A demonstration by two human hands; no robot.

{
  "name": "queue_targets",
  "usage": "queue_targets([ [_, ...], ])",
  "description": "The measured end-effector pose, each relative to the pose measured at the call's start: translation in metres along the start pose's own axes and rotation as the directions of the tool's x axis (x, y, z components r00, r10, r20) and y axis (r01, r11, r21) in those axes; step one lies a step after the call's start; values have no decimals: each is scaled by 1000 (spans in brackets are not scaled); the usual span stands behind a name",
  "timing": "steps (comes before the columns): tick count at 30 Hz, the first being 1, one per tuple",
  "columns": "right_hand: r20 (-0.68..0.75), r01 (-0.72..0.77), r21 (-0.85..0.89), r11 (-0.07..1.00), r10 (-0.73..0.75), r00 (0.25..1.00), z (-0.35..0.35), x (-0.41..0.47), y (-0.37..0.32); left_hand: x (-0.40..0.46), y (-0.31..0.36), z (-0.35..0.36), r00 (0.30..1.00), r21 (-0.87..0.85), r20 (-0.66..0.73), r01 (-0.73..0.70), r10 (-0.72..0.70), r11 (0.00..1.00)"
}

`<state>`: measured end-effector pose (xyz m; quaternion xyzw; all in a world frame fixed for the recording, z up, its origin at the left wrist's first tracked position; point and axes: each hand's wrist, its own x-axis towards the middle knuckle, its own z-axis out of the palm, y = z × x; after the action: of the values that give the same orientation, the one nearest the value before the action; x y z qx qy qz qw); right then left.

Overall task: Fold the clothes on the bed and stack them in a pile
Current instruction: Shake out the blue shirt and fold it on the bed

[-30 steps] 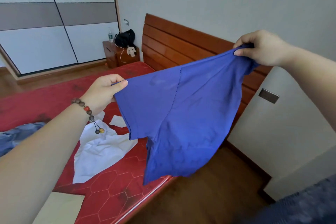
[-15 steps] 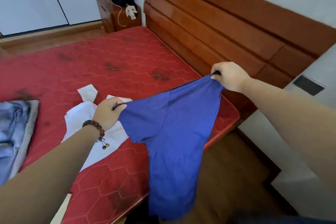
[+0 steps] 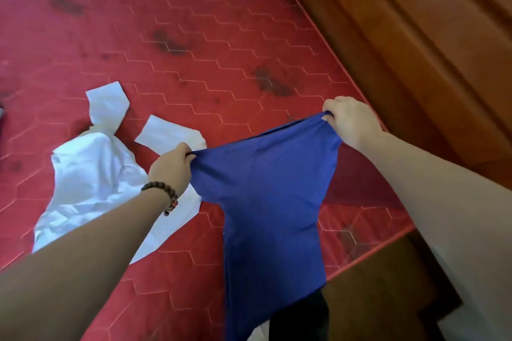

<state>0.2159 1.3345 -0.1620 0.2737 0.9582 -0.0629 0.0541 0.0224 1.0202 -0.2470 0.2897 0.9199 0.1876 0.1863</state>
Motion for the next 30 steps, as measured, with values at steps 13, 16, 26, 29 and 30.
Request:
queue_targets([
  [13, 85, 180, -140, 974, -169, 982, 177, 209, 77, 190, -29, 129, 994, 366, 48, 70, -94, 928],
  [16, 126, 242, -132, 961, -226, 966, 215, 226, 73, 203, -20, 157, 997, 484, 12, 57, -72, 873],
  [26, 190, 492, -215, 844, -458, 868, 258, 248, 48, 213, 7, 211, 987, 373, -9, -147, 161, 916],
  [29, 224, 558, -269, 785, -512, 829, 253, 252, 48, 219, 5, 205, 990, 403, 27, -136, 137, 905],
  [30, 198, 565, -291, 772, -529, 825, 250, 256, 47, 225, 5, 200, 992, 407, 19, -125, 128, 905],
])
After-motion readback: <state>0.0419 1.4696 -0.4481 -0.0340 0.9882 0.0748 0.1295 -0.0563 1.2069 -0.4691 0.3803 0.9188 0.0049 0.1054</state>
